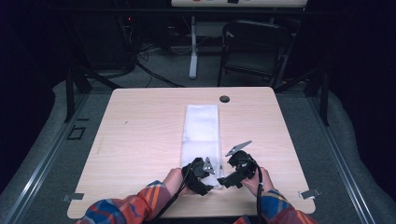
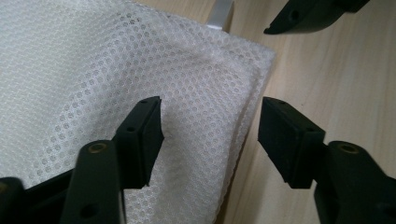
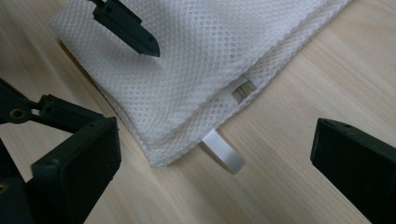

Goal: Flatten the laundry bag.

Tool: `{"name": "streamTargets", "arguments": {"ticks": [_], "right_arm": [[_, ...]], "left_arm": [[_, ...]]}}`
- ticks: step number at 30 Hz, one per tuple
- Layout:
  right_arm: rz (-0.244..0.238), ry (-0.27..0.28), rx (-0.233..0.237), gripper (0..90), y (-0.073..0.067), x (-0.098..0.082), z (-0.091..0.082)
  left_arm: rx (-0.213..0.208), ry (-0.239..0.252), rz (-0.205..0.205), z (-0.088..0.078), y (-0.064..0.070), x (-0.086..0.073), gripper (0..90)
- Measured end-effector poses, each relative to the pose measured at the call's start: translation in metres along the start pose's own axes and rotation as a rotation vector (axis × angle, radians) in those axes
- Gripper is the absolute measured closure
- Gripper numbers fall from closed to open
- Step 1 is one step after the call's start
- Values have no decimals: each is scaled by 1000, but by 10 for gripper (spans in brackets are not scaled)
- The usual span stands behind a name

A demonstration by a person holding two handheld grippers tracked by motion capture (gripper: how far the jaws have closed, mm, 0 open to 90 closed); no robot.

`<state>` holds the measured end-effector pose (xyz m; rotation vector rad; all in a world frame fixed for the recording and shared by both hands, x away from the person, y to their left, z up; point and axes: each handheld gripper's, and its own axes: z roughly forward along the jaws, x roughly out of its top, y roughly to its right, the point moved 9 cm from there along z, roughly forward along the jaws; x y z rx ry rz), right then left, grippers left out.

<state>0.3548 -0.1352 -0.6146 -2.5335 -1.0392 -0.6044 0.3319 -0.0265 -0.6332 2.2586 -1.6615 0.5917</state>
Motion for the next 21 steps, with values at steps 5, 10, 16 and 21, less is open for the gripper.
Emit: {"name": "streamTargets", "arguments": {"ticks": [5, 10, 16, 21], "right_arm": [[-2, -3, -3, 14, 0, 0, 0], [4, -4, 8, 15, -1, 0, 1], [-2, -8, 4, 16, 0, -1, 1], [-9, -19, 9, 17, 0, -2, 1]], "left_arm": [[-6, 3, -3, 3, -2, -2, 538], [-39, 27, -21, 2, -3, -1, 588], [-68, 46, -36, 0, -4, 0, 603], [-70, 40, -43, 2, -6, -1, 688]]}}
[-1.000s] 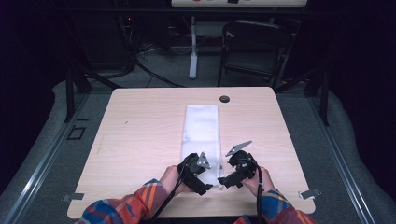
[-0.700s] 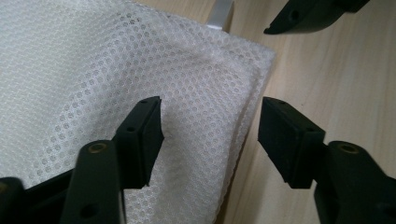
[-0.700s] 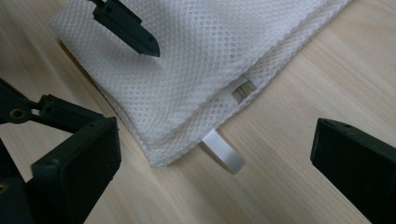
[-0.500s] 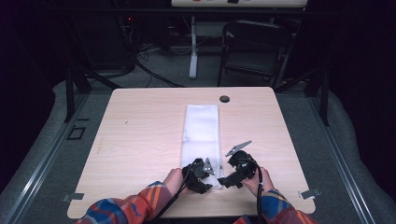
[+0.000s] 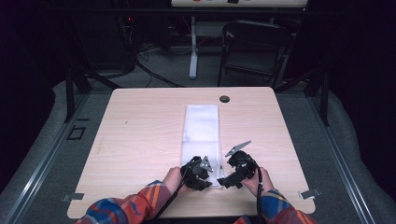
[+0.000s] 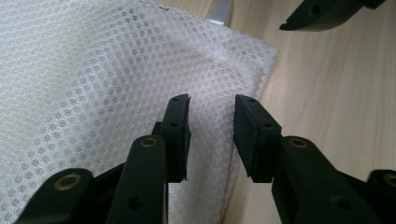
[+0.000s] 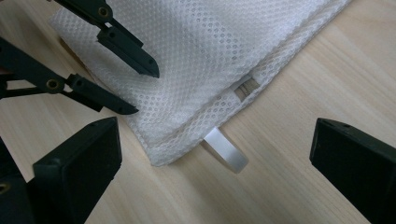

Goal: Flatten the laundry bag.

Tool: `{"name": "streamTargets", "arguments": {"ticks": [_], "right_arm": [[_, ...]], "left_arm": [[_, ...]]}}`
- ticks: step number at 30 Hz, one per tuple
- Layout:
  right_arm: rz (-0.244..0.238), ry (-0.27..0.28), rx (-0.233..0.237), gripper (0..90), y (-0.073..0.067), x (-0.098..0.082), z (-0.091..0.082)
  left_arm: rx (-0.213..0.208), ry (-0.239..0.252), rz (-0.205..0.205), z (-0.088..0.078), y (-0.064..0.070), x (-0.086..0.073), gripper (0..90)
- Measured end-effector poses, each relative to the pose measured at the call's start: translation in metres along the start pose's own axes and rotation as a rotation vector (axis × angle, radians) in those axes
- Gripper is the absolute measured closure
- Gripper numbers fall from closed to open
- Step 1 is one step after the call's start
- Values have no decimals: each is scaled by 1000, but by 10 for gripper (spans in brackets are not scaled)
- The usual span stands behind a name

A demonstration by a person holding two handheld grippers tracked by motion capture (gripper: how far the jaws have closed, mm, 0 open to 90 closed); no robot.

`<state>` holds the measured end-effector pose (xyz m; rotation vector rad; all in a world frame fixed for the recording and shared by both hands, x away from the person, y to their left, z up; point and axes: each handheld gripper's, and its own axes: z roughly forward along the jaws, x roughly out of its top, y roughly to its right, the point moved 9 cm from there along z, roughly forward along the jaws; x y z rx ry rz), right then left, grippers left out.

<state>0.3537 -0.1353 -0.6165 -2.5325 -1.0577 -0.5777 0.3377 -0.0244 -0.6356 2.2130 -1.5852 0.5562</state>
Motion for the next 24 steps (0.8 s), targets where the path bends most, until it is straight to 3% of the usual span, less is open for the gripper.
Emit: {"name": "streamTargets", "arguments": {"ticks": [6, 11, 16, 21, 24], "right_arm": [[8, 2, -8, 37, -1, 1, 2], [7, 1, -13, 56, -3, 1, 3], [-5, -12, -20, 80, -2, 1, 4], [-4, -25, -27, 126, -2, 0, 4], [-10, -26, -37, 150, -2, 0, 5]], "left_arm": [[-25, 22, -43, 0, -5, -1, 761], [-3, -2, 19, 1, 1, 0, 677], [5, 2, 39, 2, 3, 0, 653], [27, 6, 45, 2, 0, -1, 727], [55, 12, 48, 1, -3, -1, 819]]}}
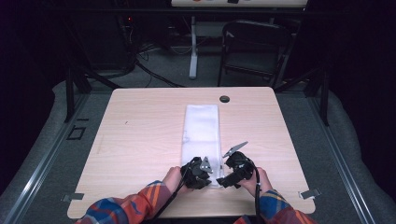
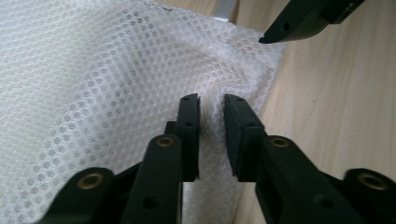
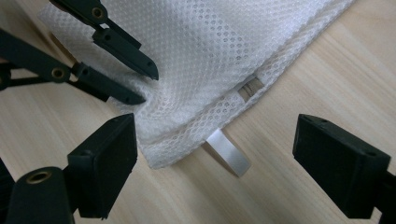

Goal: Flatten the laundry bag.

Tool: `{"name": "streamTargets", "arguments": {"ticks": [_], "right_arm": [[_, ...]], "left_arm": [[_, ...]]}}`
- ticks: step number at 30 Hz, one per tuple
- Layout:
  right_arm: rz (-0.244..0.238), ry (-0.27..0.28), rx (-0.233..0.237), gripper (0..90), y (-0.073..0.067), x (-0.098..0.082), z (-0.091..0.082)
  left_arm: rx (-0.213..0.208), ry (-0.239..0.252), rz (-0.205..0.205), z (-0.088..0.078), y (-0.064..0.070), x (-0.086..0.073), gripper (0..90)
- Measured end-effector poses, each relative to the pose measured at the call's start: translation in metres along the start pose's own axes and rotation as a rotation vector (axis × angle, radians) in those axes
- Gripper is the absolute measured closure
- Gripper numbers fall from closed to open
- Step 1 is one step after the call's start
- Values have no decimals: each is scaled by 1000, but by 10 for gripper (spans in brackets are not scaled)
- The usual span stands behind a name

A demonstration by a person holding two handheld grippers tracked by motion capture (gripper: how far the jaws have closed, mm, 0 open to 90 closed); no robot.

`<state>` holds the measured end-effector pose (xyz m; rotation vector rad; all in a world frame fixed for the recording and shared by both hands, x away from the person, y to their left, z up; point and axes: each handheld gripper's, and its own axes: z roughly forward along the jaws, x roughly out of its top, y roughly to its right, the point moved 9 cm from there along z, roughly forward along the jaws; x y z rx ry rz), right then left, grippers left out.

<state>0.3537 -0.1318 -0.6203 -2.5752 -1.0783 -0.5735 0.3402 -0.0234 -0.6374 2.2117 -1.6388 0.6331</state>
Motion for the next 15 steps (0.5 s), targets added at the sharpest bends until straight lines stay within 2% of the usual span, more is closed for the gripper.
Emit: {"name": "streamTargets", "arguments": {"ticks": [1, 4, 5, 6, 7, 8, 13, 15], "right_arm": [[-2, -3, 0, 167, 0, 0, 0], [-5, 9, -9, 244, -1, 1, 0], [-2, 13, -13, 265, -2, 1, 0], [-18, 5, -27, 335, -1, 1, -1], [-18, 5, -27, 335, -1, 1, -1], [-20, 12, -31, 383, -1, 1, -1], [-39, 15, -44, 645, -1, 1, -2], [-48, 22, -47, 721, -2, 2, -2]], "left_arm": [[2, 2, 0, 0, 0, 0, 852], [6, 5, 4, -2, 0, 0, 870], [-2, 17, -10, -2, 0, 1, 871], [-11, 24, -24, -2, -1, 1, 870], [-13, 34, -36, -3, -3, 1, 870], [-23, 40, -48, -5, -3, 2, 871], [-18, 75, -62, -14, -6, 6, 869], [-15, 93, -71, -16, -7, 7, 869]]}}
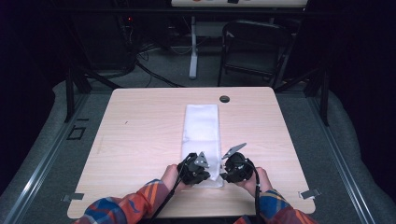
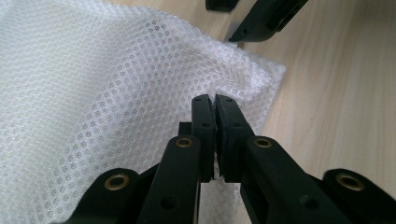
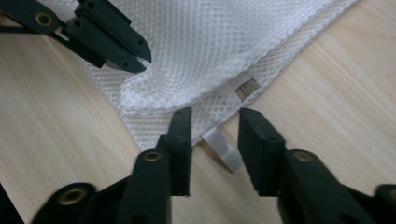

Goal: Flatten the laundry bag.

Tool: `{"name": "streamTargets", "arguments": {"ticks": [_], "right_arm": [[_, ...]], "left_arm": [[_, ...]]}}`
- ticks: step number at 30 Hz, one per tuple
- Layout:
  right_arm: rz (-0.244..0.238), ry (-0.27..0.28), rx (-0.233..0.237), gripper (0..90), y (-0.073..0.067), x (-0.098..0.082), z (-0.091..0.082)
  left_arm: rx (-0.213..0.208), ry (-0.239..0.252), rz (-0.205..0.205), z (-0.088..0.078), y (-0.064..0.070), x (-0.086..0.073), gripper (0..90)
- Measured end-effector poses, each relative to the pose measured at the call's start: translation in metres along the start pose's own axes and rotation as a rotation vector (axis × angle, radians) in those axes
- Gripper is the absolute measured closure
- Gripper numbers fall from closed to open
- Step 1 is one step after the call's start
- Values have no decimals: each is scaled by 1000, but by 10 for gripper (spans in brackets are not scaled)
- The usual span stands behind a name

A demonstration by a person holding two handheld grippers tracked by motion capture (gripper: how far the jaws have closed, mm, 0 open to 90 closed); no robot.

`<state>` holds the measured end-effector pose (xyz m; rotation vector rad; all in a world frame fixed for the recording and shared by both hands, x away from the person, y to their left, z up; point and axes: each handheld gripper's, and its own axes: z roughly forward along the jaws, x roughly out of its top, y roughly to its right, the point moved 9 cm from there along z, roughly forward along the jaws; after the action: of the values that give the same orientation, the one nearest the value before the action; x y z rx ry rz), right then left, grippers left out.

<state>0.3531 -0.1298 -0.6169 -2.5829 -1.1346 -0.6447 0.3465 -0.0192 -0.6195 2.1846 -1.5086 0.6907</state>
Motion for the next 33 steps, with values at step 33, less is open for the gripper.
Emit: {"name": "streamTargets", "arguments": {"ticks": [33], "right_arm": [[-8, 22, 42, 900, -6, 4, 27]], "left_arm": [[49, 79, -68, -27, -22, 3, 872]]}}
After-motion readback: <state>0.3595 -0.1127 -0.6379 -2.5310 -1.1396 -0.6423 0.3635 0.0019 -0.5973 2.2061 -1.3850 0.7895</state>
